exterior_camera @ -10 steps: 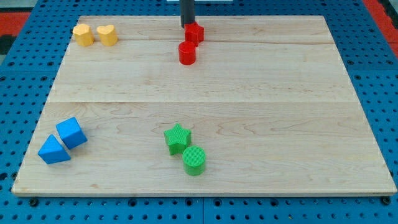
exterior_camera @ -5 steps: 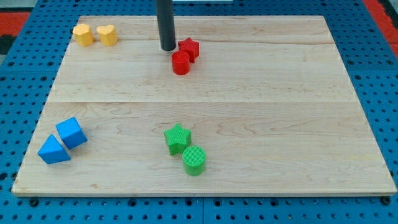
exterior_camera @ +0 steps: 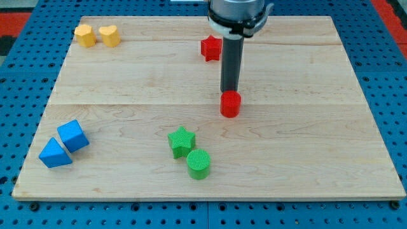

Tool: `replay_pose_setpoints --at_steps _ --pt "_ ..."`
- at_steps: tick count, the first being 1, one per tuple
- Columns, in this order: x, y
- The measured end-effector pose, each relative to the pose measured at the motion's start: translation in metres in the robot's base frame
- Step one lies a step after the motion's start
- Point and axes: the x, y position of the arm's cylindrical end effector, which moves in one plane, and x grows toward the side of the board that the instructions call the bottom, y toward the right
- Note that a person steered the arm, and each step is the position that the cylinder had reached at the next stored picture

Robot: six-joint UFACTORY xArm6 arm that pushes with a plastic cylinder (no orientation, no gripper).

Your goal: Drag the red blocks towards the bottom right corner of the board

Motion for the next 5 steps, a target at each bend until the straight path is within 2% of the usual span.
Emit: replay_pose_setpoints --at_steps 1,2,3,4,5 --pt "0.019 -0.034" --pt "0.053 0.033" --pt "0.046 0.070" --pt "0.015 0.080" --pt "0.048 0.100"
